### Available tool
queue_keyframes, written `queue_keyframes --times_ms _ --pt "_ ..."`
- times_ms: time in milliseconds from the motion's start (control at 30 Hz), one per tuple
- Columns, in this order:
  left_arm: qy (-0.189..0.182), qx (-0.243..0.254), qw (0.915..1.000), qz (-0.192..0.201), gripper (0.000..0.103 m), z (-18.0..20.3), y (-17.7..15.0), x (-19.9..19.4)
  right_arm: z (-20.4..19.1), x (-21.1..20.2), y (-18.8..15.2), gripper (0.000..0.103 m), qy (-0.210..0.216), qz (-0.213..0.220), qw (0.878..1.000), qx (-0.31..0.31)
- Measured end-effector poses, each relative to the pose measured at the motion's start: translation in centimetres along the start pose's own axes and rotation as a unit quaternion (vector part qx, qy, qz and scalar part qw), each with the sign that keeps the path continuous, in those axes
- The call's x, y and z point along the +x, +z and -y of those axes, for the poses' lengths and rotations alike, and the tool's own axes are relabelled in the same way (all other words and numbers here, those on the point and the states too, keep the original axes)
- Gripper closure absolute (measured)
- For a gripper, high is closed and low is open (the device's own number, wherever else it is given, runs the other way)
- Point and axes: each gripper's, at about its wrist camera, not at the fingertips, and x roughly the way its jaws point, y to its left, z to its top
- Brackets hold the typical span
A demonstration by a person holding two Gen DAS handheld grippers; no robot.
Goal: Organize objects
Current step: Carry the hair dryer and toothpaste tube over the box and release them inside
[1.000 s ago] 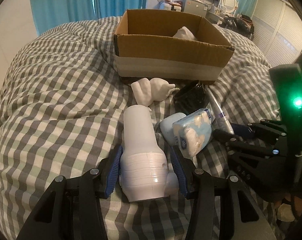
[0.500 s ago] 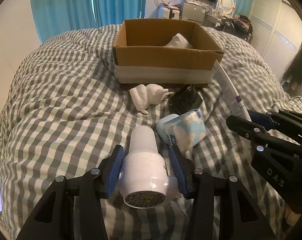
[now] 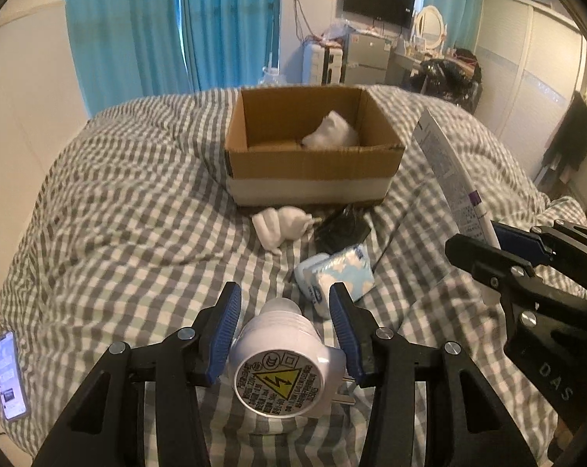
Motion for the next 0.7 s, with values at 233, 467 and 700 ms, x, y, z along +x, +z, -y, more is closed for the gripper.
queue_keyframes --times_ms 233,467,700 --pt "-0.003 -0.001 0.9997 0.023 0.055 -0.6 2.7 -1.5 -0.5 -2.2 1.6 0.084 -0.007 0.028 1.0 -0.013" --pt "-0.002 0.011 0.9986 0.051 0.055 -0.4 7.3 -2.7 -0.1 -3.6 4.9 0.084 -0.022 0.057 0.998 -0.028" --pt "-0.003 0.024 0.9971 0.072 0.055 0.3 12.7 -2.6 1.1 -4.6 9.9 0.084 -0.039 0.094 0.994 -0.04"
